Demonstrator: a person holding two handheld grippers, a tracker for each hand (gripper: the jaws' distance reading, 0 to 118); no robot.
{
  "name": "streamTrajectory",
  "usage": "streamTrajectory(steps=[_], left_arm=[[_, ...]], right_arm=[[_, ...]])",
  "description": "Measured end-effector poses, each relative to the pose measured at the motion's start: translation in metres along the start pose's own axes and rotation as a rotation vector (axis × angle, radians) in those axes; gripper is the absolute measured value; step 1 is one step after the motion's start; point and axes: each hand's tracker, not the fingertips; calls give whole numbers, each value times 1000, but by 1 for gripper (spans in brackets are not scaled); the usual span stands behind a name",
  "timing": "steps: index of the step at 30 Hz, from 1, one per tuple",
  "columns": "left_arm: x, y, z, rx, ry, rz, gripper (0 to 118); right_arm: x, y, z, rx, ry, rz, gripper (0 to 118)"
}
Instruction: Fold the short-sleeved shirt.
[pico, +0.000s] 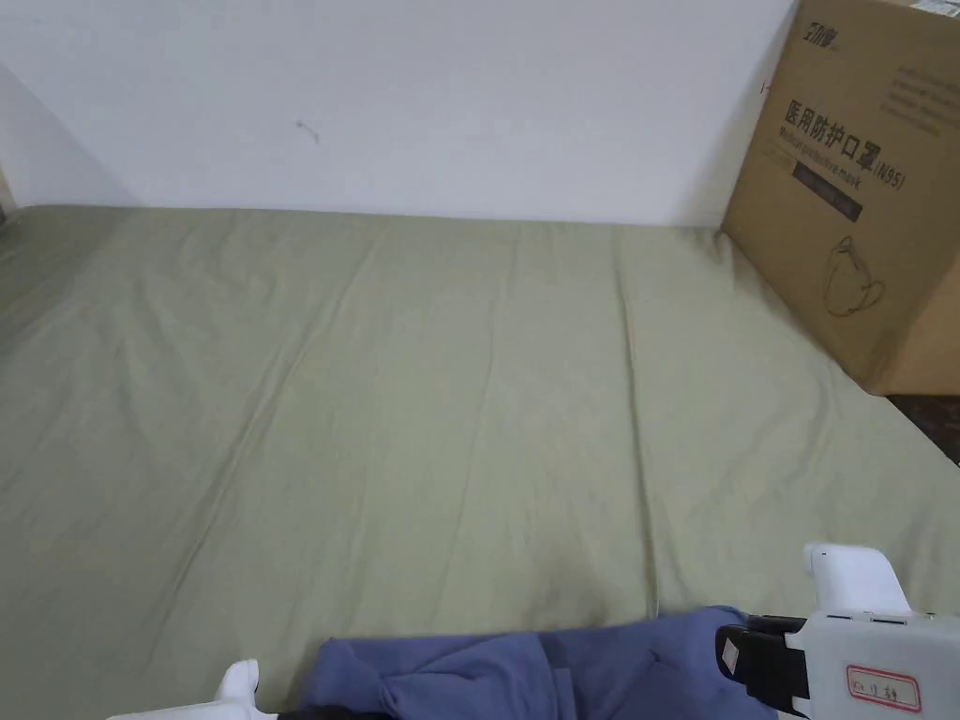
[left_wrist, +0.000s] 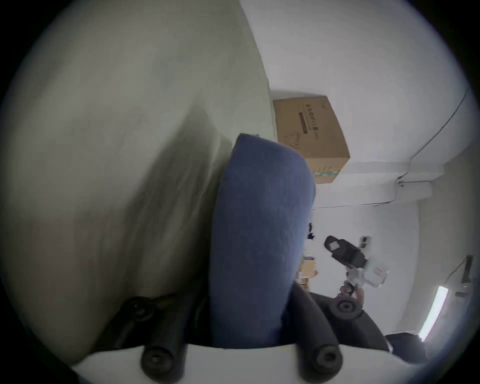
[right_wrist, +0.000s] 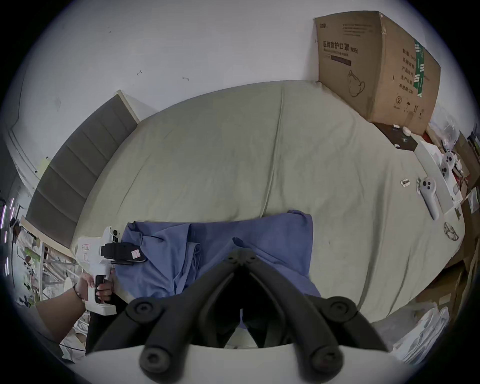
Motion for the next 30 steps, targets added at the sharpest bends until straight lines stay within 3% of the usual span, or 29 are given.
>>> streamTrajectory(steps=[5, 10, 12, 14, 16, 20, 25, 26, 27, 29, 30], left_arm=[[45, -9, 39, 77, 188, -226, 8], [95, -22, 83, 254, 752, -447, 8], [103, -24, 91, 308, 869, -465, 8], [99, -17, 99, 293, 825, -433, 8], [104, -15, 93, 267, 664, -368, 8], [121, -7, 42, 160, 442, -284, 8], [145, -10, -41, 0, 288, -292, 9], [145, -9, -57, -31, 275, -271, 15], [144, -8, -72, -60, 246, -239, 28], [137, -2, -97, -116, 213, -190, 99], [138, -3, -103, -120, 193, -190, 118]], right_arm=[[0, 5, 0, 18, 21, -6, 0], [-5, 3, -3, 21, 42, 11, 0], [-7, 0, -3, 23, 49, 22, 0], [-6, -3, -3, 24, 62, 24, 0], [-5, -7, -2, 27, 77, 18, 0], [-1, -12, 2, 26, 89, 14, 0], [10, -14, 12, 34, 75, 3, 0], [12, -14, 14, 37, 71, 0, 0], [15, -14, 16, 41, 68, -5, 0], [19, -14, 18, 45, 61, -13, 0], [20, -15, 20, 47, 58, -17, 0]])
